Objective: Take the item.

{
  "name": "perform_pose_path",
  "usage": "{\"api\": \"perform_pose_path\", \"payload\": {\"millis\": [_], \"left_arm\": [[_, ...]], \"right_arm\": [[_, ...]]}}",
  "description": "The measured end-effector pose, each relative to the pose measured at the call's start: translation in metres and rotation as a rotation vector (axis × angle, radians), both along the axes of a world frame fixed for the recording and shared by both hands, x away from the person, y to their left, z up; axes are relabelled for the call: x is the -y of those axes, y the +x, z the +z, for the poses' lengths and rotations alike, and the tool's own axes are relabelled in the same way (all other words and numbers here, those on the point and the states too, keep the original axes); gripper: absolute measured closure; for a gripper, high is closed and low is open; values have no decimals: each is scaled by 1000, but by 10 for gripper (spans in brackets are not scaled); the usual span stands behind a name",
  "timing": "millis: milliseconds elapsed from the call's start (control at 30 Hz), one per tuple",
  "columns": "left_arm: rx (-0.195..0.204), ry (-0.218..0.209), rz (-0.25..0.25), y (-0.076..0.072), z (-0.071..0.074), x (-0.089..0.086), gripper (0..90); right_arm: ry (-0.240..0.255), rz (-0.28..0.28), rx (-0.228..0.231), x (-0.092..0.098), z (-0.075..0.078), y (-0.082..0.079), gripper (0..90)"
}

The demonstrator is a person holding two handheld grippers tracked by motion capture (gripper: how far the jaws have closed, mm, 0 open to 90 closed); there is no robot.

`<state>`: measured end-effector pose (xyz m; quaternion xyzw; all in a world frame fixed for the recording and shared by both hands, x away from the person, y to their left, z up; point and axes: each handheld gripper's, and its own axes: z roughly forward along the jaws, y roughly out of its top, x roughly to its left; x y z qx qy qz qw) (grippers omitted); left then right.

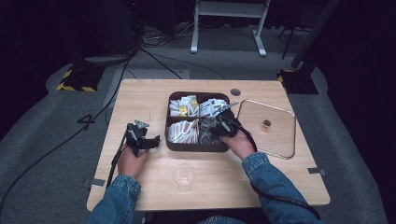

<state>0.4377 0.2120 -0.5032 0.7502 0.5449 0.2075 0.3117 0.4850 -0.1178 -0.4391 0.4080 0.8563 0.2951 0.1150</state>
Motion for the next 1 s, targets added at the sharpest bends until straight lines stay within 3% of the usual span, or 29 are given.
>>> {"api": "perform_pose_path", "payload": {"millis": [67,267,700,1000], "left_arm": [[0,0,0,0,0,0,179],[0,0,0,0,0,0,178],[0,0,0,0,0,0,178],[-1,0,0,0,0,0,178]], "right_arm": [[11,0,8,0,0,-1,801],[20,1,42,1,1,-6,817],[160,-18,121,17,22,-19,816],[217,-32,162,25,31,-28,816]]}}
